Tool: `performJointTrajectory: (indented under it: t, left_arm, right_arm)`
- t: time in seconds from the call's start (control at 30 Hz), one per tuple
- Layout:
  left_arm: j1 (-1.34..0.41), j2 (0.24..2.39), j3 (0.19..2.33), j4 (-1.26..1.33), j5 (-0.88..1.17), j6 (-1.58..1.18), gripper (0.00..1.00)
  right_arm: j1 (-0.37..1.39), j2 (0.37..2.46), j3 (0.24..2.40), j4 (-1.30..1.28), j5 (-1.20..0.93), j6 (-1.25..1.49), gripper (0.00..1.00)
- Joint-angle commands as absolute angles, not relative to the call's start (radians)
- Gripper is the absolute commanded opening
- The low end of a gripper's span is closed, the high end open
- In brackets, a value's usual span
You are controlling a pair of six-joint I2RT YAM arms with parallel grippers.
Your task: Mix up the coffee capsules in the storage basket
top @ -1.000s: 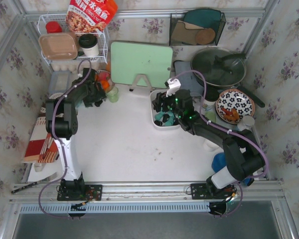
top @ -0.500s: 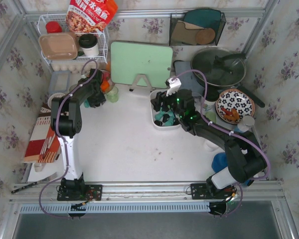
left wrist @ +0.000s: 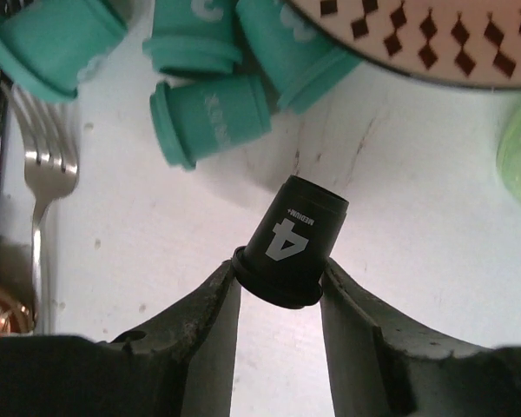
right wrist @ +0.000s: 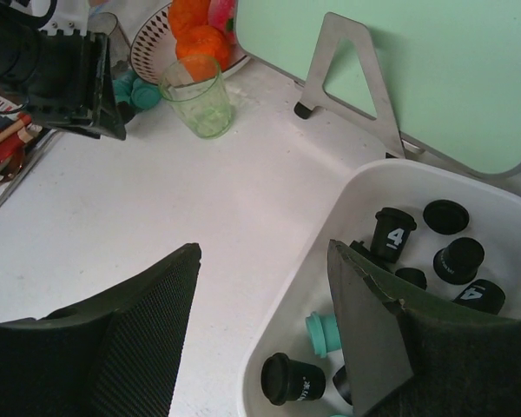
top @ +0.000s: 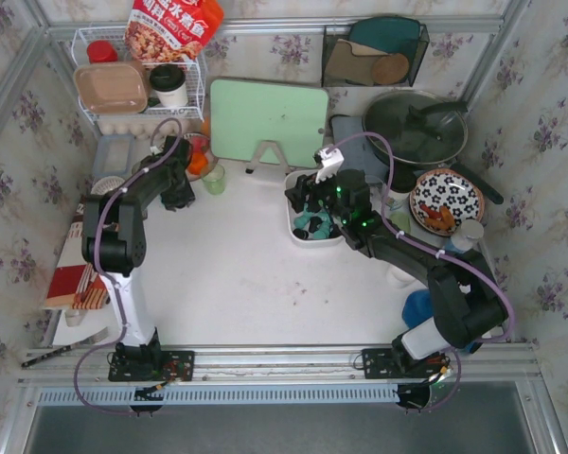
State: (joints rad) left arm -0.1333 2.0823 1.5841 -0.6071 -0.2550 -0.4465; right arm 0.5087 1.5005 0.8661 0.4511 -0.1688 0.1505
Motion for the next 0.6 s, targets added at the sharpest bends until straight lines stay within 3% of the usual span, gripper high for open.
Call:
performJointTrajectory:
  t: [0.0,0.37,0.57]
  left_arm:
    - [-0.147,1.988,1.490,-0.543,-0.233,-0.426,0.43]
    - [-0.299,1.449,0.951,0.022,0.097,-0.173,0.45]
    - [-0.391,1.256,0.762,0.300,0.262,-0.052,0.45]
  right_arm:
    - [0.509,1.489,0.870,0.478,-0.191,0.165,0.68]
    - [0.509,1.456,0.913,0.392,-0.280,0.231,0.68]
    - [0.509,1.460,0.918,0.383,-0.361,0.360,0.67]
